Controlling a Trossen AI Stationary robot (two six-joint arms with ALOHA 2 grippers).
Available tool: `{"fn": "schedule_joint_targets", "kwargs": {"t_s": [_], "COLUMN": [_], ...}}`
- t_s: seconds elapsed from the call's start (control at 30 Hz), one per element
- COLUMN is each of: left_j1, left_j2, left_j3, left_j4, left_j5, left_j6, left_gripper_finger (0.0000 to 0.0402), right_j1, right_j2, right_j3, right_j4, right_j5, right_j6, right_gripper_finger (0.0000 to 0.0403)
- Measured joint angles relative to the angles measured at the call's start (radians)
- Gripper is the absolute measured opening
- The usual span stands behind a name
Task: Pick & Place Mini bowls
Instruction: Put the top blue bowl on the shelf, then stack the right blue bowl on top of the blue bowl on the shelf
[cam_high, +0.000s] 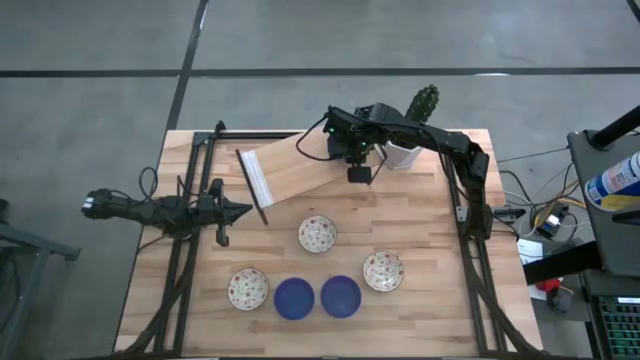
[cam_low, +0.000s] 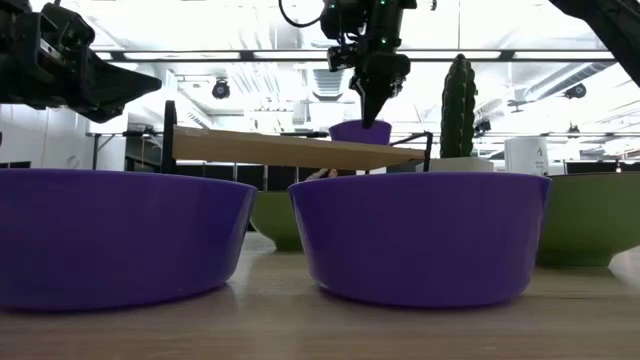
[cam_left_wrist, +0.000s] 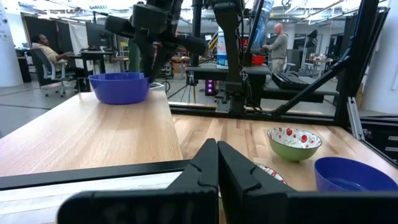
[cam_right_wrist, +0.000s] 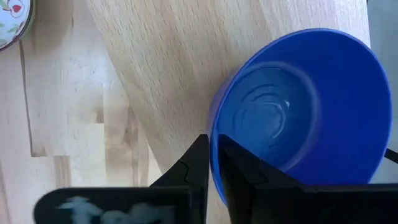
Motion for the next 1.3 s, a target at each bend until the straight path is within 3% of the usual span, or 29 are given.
{"fn": "schedule_joint_targets", "kwargs": {"t_s": [0.27,0.6,0.8,1.03,1.3], "left_j1": [0.0,0.0,0.0,0.0,0.0], "left_j2": [0.0,0.0,0.0,0.0,0.0], "left_j3": [0.0,0.0,0.0,0.0,0.0], "left_j4": [0.0,0.0,0.0,0.0,0.0], "left_j5": [0.0,0.0,0.0,0.0,0.0], "left_j6": [0.0,0.0,0.0,0.0,0.0], "left_gripper_finger": [0.0,0.0,0.0,0.0,0.0], "right_j1": [0.003,0.064,0.182,0.357,0.581], "right_j2": [-0.007,-0.089,-0.099,-0.084,-0.059], "right_j3": [0.0,0.017,0.013,0.007,-0.001], "right_j4": [0.001,0.002,0.003,-0.013,0.006], "right_j5": [0.003,0.048,0.04,-0.064,-0.056], "right_j6": [0.002,0.035,0.049,0.162,0.259], "right_gripper_finger": [0.009,0.0111,0.0114,0.0113,0.0099]}}
